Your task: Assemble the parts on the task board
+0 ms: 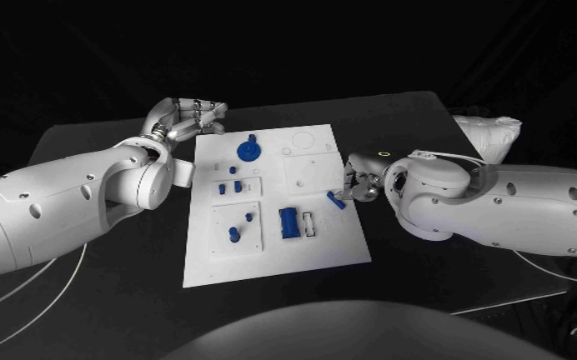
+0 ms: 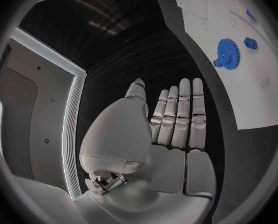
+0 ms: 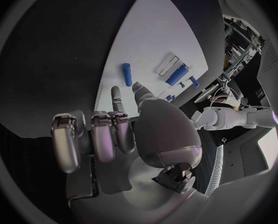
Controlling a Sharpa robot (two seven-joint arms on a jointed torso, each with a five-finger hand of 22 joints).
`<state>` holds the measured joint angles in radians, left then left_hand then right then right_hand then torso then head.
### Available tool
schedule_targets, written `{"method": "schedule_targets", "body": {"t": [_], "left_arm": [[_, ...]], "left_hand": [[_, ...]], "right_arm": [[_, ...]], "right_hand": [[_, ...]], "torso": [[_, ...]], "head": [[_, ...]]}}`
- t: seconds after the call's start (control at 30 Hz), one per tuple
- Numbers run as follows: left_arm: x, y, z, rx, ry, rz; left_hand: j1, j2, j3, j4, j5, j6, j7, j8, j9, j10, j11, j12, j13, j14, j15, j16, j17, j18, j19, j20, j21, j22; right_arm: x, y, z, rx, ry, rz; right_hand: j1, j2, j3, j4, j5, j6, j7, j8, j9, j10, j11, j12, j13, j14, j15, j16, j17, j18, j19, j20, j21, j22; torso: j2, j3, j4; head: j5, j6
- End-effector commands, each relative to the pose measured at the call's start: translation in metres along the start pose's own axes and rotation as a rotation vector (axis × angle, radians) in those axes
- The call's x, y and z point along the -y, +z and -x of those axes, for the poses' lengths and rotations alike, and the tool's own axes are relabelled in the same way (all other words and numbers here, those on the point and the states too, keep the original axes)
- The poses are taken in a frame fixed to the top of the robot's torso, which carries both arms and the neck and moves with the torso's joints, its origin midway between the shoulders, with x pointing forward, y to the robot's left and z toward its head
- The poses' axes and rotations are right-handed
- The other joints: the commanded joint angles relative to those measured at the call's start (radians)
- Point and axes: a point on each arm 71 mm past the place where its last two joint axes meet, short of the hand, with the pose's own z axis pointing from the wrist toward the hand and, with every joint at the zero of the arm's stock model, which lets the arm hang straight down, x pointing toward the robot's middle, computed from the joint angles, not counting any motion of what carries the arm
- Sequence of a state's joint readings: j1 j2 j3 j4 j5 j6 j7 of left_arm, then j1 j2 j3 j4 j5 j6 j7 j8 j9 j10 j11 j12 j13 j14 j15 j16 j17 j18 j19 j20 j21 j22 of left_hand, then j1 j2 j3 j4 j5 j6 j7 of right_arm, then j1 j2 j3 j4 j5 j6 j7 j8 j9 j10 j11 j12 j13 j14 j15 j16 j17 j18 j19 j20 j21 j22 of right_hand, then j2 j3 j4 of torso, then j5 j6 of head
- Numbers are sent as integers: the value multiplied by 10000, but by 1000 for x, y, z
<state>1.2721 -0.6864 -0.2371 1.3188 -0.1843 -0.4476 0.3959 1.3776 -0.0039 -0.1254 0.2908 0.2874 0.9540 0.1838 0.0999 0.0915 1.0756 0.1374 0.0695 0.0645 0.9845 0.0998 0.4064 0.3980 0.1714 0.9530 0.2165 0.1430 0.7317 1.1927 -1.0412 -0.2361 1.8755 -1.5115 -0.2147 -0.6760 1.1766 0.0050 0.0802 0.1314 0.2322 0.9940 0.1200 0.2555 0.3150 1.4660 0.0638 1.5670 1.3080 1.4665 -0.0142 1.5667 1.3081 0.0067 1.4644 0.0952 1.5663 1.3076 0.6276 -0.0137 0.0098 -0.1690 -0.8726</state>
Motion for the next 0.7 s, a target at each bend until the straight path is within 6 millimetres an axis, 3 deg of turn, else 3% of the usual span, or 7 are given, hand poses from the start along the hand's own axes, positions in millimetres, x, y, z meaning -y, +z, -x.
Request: {"method": "schedule_targets", "body": {"t": [0.03, 0.7], "left_arm": [[1, 0, -2, -154, -40, -94], [1, -1, -1, -123, -31, -88]], "left_hand": [[33, 87, -54, 14, 31, -74, -11, 34, 14, -80, 7, 52, 10, -69, 9, 55, -16, 112, 47, -14, -56, -8], [33, 87, -54, 14, 31, -74, -11, 34, 14, -80, 7, 52, 10, -69, 9, 55, -16, 112, 47, -14, -56, -8]], "right_arm": [[2, 2, -4, -393, -649, -338], [-6, 10, -13, -771, -723, -219]], "right_hand": [[-81, 3, 19, 0, -4, -179, 11, 86, 135, 1048, -73, 38, 2628, 1043, -26, 41, 2627, -67, 1064, 1, 45, 2632], [66, -35, 121, -217, -19, -553, 44, 354, 560, 1048, -49, 38, 2628, 1043, -12, 41, 2627, -67, 1064, 6, 45, 2632]], "torso": [[-8, -7, 9], [-14, -5, -2]], "head": [[-1, 0], [-11, 0]]}}
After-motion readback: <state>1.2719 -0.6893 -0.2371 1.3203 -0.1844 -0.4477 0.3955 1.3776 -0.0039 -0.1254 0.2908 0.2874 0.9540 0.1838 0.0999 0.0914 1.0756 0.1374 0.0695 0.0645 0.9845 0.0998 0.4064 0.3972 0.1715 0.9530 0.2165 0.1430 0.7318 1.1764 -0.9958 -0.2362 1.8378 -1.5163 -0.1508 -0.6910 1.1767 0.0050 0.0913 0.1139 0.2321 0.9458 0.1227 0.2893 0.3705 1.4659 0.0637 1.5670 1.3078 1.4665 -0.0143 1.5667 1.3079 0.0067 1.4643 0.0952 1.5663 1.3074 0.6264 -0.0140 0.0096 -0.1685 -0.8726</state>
